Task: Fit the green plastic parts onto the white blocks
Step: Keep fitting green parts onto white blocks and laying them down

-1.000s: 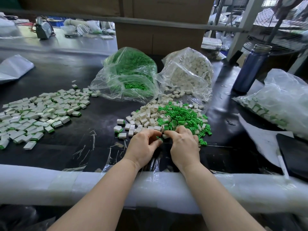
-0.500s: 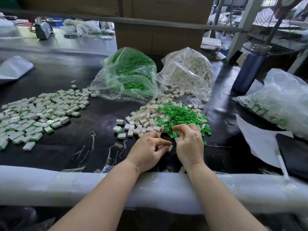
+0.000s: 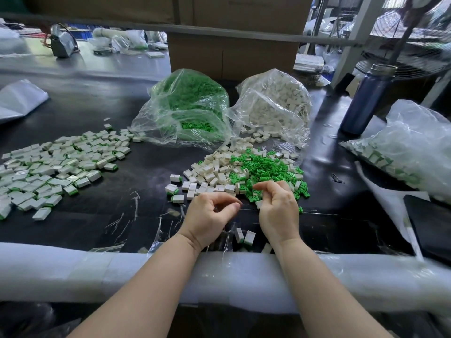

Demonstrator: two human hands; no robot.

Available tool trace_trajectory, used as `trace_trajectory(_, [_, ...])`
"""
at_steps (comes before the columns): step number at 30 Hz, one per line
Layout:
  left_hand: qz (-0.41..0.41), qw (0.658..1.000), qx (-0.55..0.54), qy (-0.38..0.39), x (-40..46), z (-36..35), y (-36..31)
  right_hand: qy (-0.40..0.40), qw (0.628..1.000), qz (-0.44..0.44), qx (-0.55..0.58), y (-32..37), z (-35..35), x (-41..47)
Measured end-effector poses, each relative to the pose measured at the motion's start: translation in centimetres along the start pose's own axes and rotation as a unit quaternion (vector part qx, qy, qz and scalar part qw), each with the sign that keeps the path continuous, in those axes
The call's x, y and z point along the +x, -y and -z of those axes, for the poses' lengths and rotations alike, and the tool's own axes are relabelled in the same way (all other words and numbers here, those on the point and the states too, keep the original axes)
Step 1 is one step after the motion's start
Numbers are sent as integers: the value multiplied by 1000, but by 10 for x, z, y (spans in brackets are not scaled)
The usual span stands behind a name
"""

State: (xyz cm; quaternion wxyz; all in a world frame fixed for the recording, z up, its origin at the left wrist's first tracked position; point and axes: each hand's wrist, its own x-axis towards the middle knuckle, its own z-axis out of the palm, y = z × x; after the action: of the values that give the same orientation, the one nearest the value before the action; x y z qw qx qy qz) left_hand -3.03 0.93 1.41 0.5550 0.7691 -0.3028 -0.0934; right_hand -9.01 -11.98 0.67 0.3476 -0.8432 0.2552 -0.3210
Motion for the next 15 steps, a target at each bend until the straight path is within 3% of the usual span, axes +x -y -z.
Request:
trace_trajectory(3, [-10, 978, 130, -161, 4, 2, 6, 6, 1000, -4, 11, 0, 0, -1])
trace_trajectory(5, [22, 956, 201, -211, 7, 3, 12, 11, 1000, -6, 16, 0, 0, -1])
trace_trajectory(11, [63, 942, 295, -149, 11, -1, 22, 25, 999, 0, 46, 0, 1, -1])
trace_trajectory(15, [64, 938, 305, -150, 11, -2, 20, 53, 995, -5, 79, 0, 1, -1])
